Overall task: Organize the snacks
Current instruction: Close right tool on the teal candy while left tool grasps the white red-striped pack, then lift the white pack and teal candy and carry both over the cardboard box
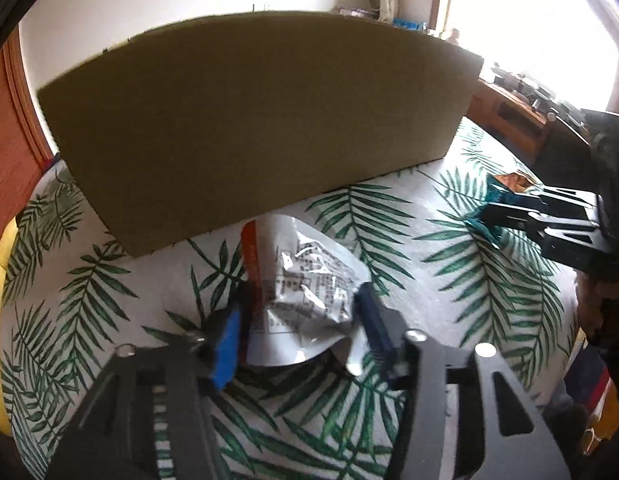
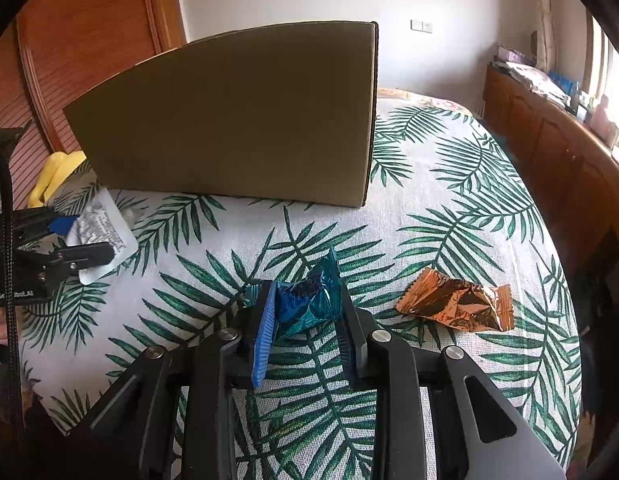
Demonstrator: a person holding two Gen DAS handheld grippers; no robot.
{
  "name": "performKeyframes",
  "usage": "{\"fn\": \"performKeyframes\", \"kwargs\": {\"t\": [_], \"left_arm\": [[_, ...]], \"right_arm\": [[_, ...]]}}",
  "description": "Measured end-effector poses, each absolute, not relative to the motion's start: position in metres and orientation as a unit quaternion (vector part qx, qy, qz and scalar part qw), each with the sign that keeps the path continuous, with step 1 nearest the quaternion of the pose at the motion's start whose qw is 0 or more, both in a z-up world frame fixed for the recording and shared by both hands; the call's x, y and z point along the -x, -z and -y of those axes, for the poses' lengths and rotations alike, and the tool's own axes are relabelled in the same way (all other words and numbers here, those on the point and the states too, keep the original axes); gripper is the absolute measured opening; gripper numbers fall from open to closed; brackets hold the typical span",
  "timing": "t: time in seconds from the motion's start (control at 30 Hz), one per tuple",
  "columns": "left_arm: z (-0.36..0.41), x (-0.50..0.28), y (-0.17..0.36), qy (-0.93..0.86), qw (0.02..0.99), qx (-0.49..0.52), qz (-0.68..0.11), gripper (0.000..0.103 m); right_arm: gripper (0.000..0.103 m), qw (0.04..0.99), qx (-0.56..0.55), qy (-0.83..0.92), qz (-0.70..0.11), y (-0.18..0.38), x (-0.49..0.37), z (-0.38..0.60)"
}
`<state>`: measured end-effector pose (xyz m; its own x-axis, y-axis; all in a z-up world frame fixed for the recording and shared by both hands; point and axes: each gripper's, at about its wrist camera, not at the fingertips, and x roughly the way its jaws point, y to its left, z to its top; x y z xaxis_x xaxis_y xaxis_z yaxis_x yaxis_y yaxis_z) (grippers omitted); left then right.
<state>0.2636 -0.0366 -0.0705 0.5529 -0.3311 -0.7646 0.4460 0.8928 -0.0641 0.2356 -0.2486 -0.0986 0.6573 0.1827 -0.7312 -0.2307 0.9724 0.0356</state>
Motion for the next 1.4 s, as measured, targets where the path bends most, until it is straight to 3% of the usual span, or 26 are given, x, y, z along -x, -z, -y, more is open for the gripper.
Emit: {"fn": "performKeyframes", "kwargs": {"t": [0.13,0.53,1.03,1.4], "left_arm": [[0.034,-0.251,0.061,0.234,0.882,-0.055,-0.406,0.039],[0.01,-0.22,-0.001,0.245,0.908,-0.008,-0.339,0.04],[0.011,-0.209,-0.02,0.247,0.917,0.004,-0.312,0.04],[0.01,-0.211,-0.041,0.242,0.926,0.013,-0.289,0.041]], "right_arm": [[0.027,0.91,0.029,-0.114,-0.399,0.099,-0.236,0.249],[0.027,0.91,0.029,-0.114,-0.399,0.099,-0.236,0.249],[0.024,0.928,0.035,-0.117,-0.351,0.084,-0.22,0.251],[0.024,0.941,0.035,-0.131,-0.311,0.037,-0.197,0.25]]}}
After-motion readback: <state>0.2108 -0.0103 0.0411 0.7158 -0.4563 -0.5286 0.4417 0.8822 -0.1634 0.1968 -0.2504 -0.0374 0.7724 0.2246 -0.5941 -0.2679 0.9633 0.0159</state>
